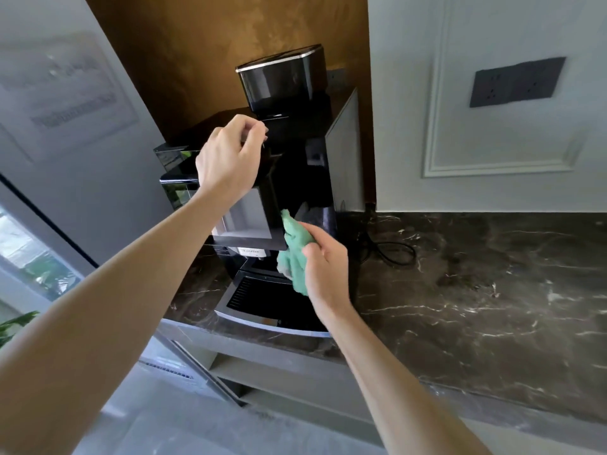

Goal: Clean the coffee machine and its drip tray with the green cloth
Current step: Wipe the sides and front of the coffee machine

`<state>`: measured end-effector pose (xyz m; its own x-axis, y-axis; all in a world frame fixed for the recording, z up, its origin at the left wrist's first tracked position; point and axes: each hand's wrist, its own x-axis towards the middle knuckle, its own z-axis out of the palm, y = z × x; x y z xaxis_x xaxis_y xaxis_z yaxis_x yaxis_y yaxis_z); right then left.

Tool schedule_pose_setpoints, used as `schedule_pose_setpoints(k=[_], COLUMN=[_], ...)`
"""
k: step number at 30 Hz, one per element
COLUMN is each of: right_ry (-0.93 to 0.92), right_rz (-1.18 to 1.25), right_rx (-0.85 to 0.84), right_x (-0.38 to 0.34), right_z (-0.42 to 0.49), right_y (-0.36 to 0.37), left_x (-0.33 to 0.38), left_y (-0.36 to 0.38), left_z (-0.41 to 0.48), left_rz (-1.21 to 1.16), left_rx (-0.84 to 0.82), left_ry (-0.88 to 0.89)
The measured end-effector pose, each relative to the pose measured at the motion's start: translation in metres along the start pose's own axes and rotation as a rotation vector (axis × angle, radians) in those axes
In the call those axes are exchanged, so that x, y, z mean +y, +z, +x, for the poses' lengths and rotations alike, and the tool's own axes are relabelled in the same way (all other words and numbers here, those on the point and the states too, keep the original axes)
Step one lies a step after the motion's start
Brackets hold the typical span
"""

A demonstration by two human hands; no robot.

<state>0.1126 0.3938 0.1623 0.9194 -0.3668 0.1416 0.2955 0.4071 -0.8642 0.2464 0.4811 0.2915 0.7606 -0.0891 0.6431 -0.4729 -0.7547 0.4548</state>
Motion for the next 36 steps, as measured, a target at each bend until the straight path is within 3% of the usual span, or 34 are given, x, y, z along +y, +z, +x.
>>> schedule_pose_setpoints(k=[5,7,11,15,21,24,28,30,32,34,36], right_ry=[-0.048,-0.037,-0.165,-0.231,-0.159,-0.034,0.091,0.047,-0.109,-0.345,-0.556], right_rz=[-0.023,-0.034,-0.273,-0.316,-0.357,-0.342,-0.525,-0.485,-0.429,-0.516,-0.750], right_rx=[0.102,0.064,0.053,0.066,0.002,-0.056,-0.074,0.073,0.163,0.138,0.061], right_x=[-0.039,-0.044,-0.035,-0.007,0.001,-0.013,-0.033,-0.053,-0.076,-0.096,-0.102], right_z=[0.031,0.051,0.046,0.012,0.011,0.013,0.021,0.027,0.032,0.037,0.047], right_y=[-0.006,0.011,0.043,0.025,0.003,-0.010,-0.023,-0.018,0.002,0.031,0.055], left_x=[-0.002,-0.001,-0.003,0.001,0.002,0.003,0.001,0.001,0.001,0.000,-0.005], left_y=[-0.001,-0.001,-0.001,-0.002,-0.005,-0.007,-0.009,-0.013,-0.018,-0.027,-0.038], left_z=[0.000,-0.001,0.001,0.002,0.000,-0.001,-0.002,-0.001,0.002,0.006,0.011], left_rz=[0.008,0.033,0.102,0.127,0.096,0.086,0.094,0.051,-0.088,-0.276,-0.422], left_rx=[-0.003,-0.011,-0.024,-0.035,-0.086,-0.093,-0.133,-0.179,-0.236,-0.229,-0.125], left_ry=[0.017,0.024,0.039,0.057,0.029,0.012,0.015,0.024,0.037,0.022,-0.028])
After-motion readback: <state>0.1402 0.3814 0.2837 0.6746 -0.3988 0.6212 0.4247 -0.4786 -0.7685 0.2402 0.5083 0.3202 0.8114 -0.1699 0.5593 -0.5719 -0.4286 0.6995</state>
